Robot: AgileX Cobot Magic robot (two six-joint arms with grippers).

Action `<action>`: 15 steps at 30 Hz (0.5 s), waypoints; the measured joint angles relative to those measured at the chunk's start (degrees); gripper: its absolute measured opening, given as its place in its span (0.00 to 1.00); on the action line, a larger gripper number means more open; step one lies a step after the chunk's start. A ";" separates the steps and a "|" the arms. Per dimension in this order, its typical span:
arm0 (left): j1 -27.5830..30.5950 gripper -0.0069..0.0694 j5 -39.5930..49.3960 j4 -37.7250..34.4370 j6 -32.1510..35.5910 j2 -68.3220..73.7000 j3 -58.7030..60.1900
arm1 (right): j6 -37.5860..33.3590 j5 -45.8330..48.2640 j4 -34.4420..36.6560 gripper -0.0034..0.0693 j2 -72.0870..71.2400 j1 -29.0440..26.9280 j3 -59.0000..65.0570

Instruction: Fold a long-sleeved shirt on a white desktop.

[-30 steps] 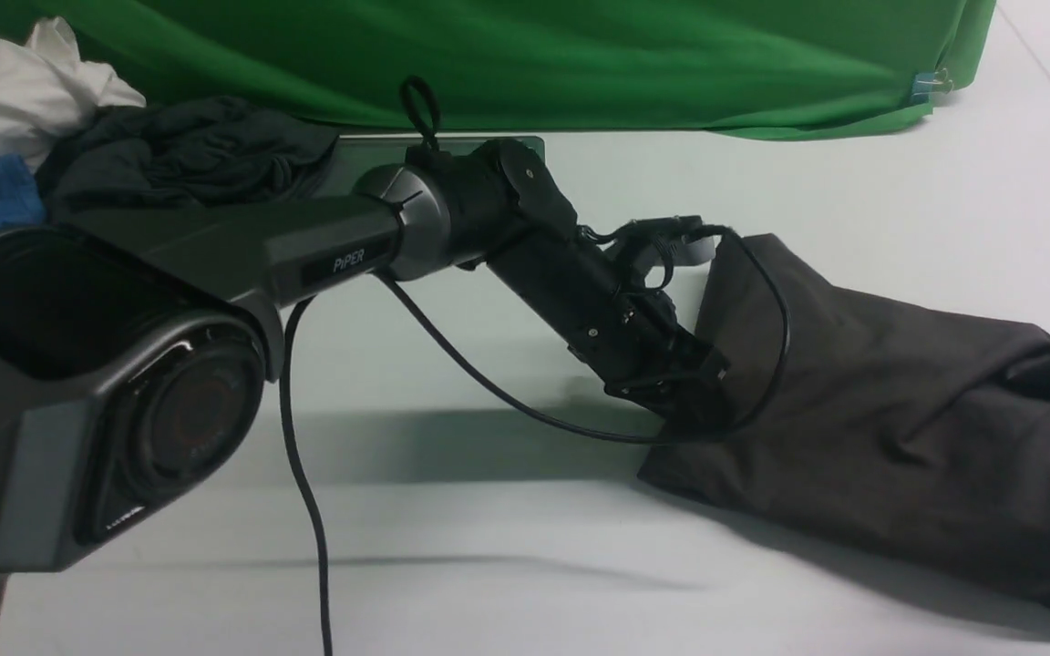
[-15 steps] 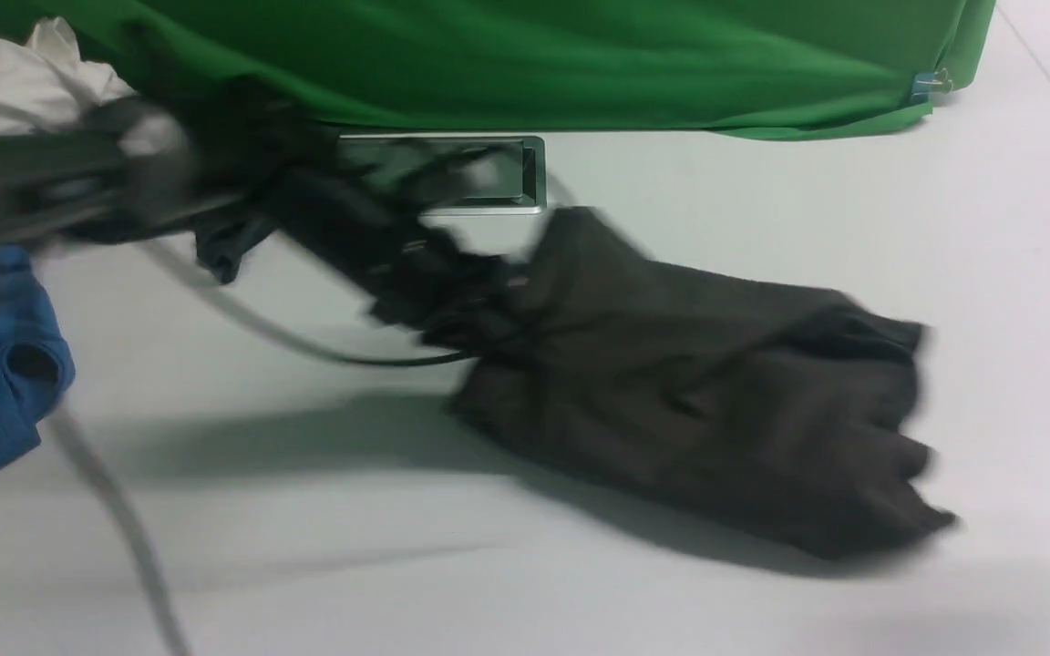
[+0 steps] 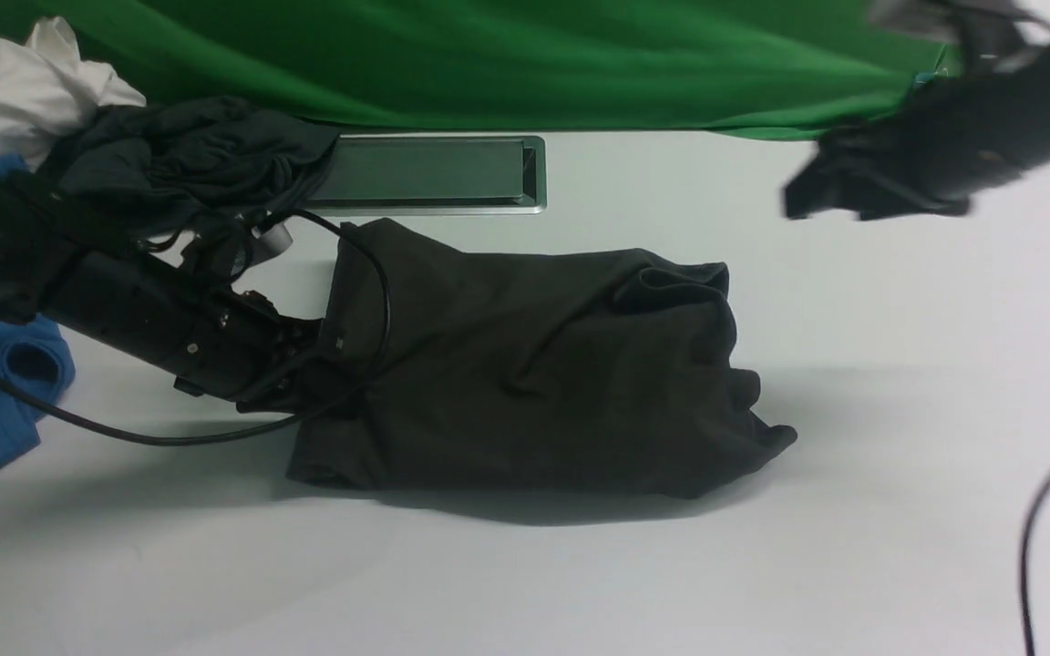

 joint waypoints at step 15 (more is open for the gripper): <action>0.05 0.20 -0.77 -0.22 0.20 -0.01 0.00 | -3.11 1.92 6.39 0.56 20.55 0.50 -10.11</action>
